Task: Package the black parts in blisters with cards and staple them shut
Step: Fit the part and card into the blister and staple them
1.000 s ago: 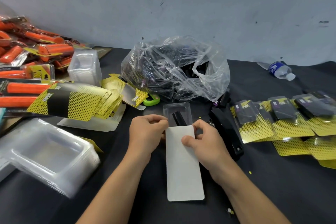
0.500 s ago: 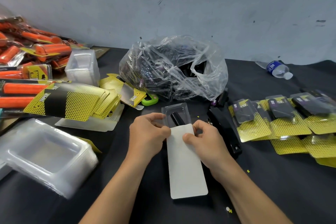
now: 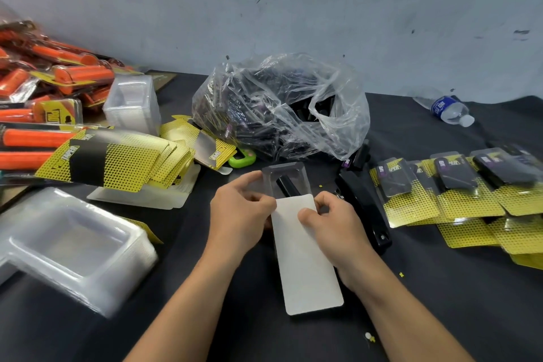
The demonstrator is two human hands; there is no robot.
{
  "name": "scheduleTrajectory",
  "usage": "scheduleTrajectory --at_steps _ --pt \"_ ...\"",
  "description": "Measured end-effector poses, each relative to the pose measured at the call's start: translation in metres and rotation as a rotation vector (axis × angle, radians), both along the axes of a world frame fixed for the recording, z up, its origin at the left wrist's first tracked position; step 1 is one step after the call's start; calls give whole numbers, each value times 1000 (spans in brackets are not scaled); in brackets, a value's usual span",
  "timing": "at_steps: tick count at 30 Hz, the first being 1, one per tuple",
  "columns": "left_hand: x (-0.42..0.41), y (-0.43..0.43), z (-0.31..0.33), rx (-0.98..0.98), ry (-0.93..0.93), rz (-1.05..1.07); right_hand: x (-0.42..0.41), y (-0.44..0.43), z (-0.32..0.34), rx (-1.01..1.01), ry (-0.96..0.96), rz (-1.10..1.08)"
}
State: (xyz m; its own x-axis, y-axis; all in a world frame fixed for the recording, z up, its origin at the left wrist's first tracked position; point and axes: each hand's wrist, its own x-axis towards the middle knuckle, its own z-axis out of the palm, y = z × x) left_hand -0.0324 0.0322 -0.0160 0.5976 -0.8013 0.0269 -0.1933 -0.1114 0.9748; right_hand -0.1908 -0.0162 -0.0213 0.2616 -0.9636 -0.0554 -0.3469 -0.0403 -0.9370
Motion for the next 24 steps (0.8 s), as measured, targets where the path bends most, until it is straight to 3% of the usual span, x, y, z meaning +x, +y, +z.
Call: scheduleTrajectory --at_steps 7,10,14,20,24 --pt "-2 1 3 -125 438 -67 1 1 6 5 -31 -28" --pt "-2 3 5 -150 514 -139 0 5 11 -15 -33 -29" --pt "-5 4 5 -133 404 -193 -1 7 13 -49 22 -91" --pt "-10 4 1 -102 35 -175 2 6 11 -81 63 -77" --pt "-14 5 3 -91 -58 -187 1 3 9 -79 43 -83"
